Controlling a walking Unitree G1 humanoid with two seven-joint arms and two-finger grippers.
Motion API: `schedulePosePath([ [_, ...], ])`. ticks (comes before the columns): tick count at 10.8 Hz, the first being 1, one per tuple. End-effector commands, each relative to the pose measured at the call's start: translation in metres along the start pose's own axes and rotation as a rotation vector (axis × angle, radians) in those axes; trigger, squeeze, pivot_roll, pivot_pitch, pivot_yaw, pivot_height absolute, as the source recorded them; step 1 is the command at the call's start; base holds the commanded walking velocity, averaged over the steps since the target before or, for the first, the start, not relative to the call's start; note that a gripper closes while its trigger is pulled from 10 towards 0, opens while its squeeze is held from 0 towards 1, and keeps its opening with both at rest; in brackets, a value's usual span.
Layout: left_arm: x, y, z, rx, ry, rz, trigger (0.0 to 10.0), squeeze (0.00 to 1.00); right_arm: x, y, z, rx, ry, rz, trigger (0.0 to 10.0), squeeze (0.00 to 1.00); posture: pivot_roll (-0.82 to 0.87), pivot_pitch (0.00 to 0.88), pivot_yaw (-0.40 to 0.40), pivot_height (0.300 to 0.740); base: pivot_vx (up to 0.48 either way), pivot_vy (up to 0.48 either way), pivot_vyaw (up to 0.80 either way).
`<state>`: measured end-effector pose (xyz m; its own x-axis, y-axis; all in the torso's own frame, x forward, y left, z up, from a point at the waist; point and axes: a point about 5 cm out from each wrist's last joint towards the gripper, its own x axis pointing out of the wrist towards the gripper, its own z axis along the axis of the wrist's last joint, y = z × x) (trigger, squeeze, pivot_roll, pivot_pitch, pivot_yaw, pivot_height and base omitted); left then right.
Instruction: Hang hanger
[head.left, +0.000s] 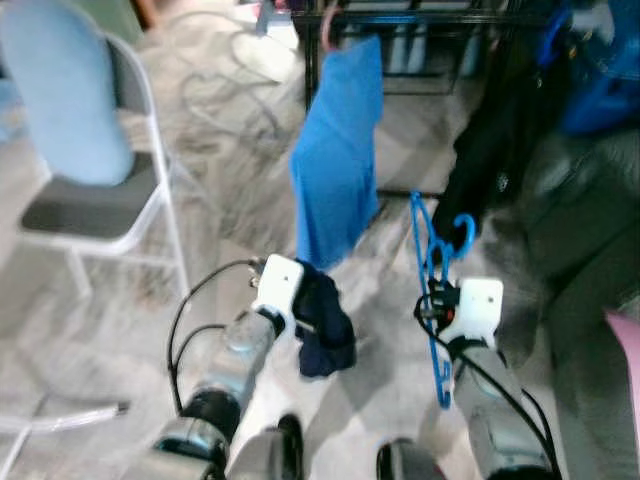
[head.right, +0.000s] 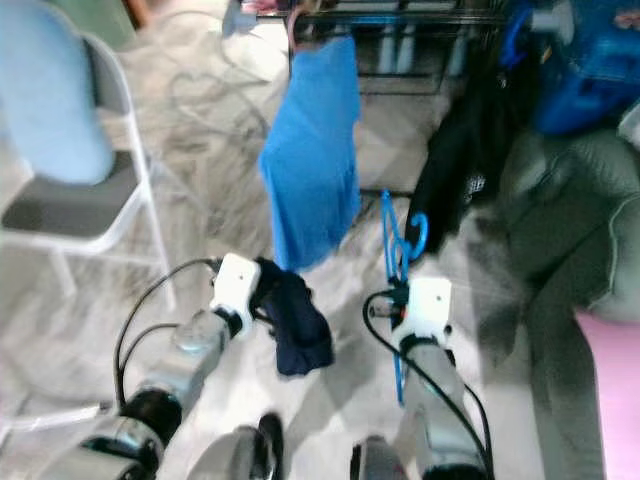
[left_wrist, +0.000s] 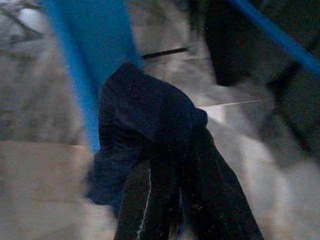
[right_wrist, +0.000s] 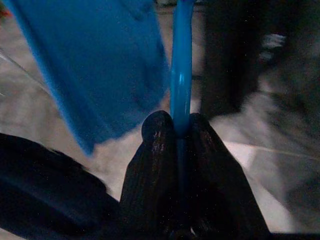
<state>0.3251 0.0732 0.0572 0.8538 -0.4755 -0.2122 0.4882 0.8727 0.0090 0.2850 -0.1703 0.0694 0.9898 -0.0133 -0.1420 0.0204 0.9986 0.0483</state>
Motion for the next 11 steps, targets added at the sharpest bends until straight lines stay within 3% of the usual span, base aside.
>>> schedulePosePath([
  [1,-0.002,-0.003,-0.005,0.006,0.014,-0.013,10.0,0.0,-0.005,-0.003,-0.006,0.014,0.023,-0.011,10.0,0.0,-0.12,0.197,0.067,0.74,-0.379,0.0,0.0],
  [6,-0.004,-0.002,-0.008,0.028,0.021,-0.037,10.0,0.0,-0.003,-0.002,-0.008,0.027,0.031,-0.016,10.0,0.0,-0.11,0.181,0.078,0.74,-0.369,0.0,0.0],
  [9,-0.006,0.0,-0.007,-0.018,0.004,-0.066,10.0,0.0,-0.004,0.01,-0.014,0.045,0.053,0.015,10.0,0.0,-0.11,0.181,0.096,0.74,0.0,0.0,0.0],
  [11,-0.008,-0.001,-0.008,-0.032,0.002,-0.095,10.0,0.0,-0.007,0.022,-0.018,0.064,0.075,0.093,10.0,0.0,-0.11,0.19,0.105,0.74,0.0,0.392,0.0],
])
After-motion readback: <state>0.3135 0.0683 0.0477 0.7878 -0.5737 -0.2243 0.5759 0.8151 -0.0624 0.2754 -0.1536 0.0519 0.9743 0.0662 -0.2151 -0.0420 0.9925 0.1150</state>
